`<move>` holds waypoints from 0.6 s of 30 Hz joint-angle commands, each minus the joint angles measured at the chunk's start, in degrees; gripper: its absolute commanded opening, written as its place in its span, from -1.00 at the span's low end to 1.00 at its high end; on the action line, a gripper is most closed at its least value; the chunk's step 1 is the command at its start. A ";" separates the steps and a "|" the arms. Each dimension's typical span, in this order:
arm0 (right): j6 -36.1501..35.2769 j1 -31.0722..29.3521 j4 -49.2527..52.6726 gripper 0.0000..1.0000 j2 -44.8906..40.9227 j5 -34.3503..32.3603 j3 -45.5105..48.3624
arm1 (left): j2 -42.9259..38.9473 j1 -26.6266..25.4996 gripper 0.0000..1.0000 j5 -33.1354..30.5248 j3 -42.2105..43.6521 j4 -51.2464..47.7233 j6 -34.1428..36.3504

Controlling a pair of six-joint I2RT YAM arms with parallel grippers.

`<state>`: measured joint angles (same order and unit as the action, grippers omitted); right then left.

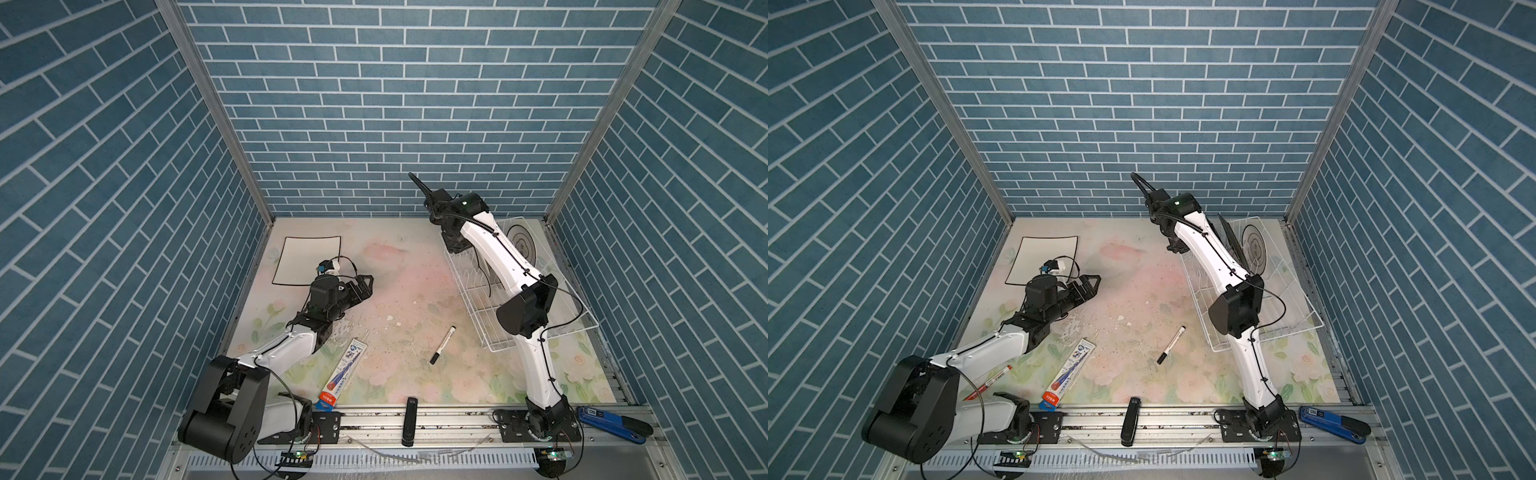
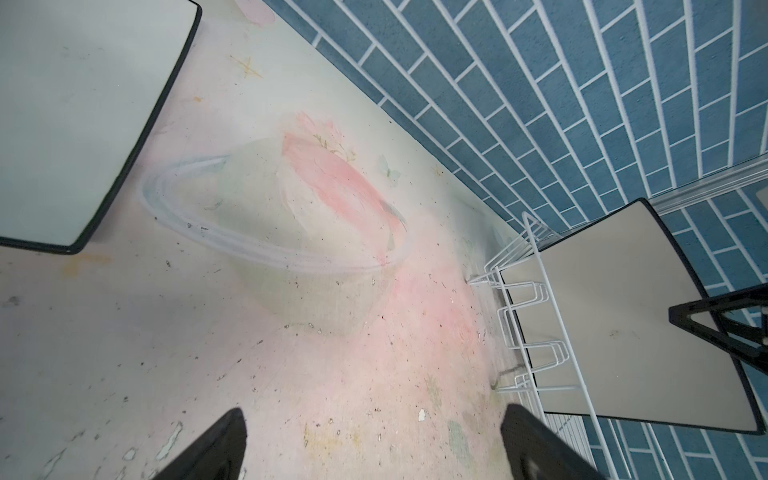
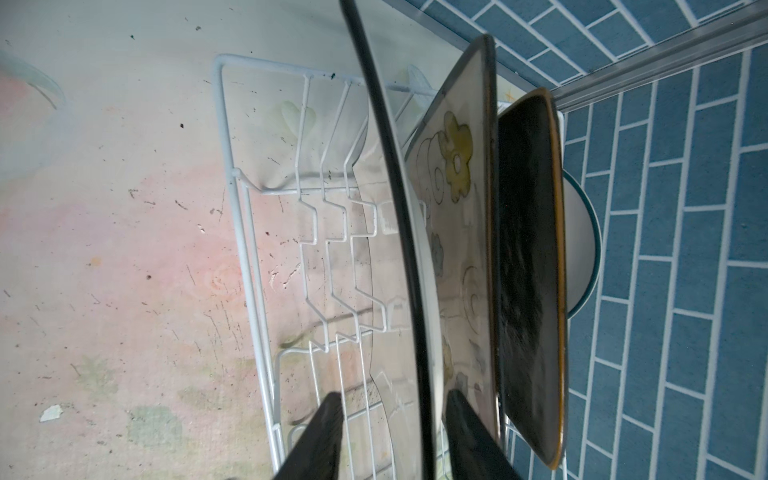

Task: Unload the plates from the dish rack
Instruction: 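Lower the right gripper onto the next plate rim in the rack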

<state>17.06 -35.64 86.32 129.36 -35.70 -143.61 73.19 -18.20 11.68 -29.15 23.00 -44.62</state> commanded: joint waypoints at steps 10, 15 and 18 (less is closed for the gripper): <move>-1.55 1.89 0.96 -0.27 1.59 -0.16 -1.51 | 0.66 -0.44 0.95 0.18 -1.53 0.88 -0.11; -1.50 2.07 1.11 -0.33 1.84 -0.16 -1.41 | 0.62 -0.41 0.94 0.15 -1.68 0.66 -0.29; -1.50 2.06 1.38 -0.35 2.03 -0.49 -1.41 | 0.64 -0.43 0.94 0.18 -1.88 0.50 -0.37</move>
<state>16.14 -33.69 86.35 130.34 -35.59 -143.61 73.69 -18.22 11.68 -29.43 23.05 -44.84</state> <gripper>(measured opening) 0.326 0.971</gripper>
